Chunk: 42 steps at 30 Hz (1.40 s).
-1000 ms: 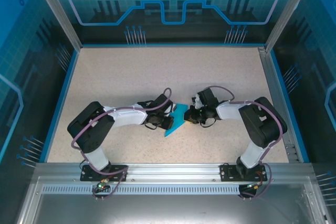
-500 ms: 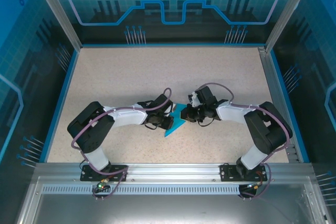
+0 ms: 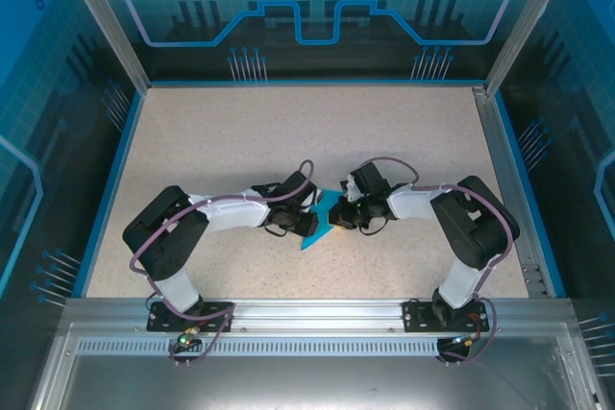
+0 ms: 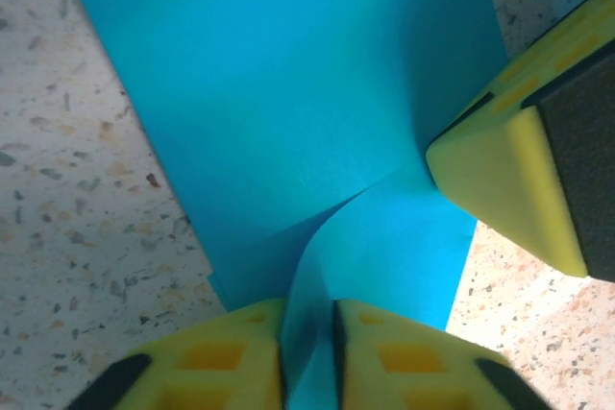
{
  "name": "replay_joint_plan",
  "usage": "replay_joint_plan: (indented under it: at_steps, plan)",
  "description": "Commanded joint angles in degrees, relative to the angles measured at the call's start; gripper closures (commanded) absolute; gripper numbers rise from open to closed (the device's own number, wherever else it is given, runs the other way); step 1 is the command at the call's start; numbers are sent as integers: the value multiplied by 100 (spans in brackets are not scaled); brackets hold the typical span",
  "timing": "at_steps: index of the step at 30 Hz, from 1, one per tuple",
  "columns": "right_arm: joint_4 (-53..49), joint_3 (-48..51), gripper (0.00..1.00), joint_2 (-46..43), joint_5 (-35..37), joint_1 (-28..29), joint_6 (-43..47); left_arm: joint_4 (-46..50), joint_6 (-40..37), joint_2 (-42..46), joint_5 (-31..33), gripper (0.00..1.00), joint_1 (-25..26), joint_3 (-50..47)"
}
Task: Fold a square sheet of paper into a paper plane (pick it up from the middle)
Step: Third fold the triangle at the center of the table.
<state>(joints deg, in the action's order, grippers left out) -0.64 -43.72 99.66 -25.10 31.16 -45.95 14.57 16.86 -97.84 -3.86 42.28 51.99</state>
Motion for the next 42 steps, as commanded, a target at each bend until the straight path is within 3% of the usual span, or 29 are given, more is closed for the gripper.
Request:
replay_joint_plan:
  at_steps: [1,8,13,16,24,42]
  plan:
    - [-401,81,92,208,418,40,148,332,169,433,86,69,-47,256]
    - [-358,93,91,239,445,40,104,555,670,893,-267,66,-46,374]
    - [-376,99,92,263,480,39,88,144,1326,1089,-910,74,-46,60]
    - [-393,79,91,253,491,40,78,-61,1558,990,-1548,76,-38,34]
    - [-445,61,92,252,526,36,91,-26,1781,351,-2096,77,-29,153]
    - [-582,52,92,225,618,37,140,189,1549,-318,-1489,80,-37,0]
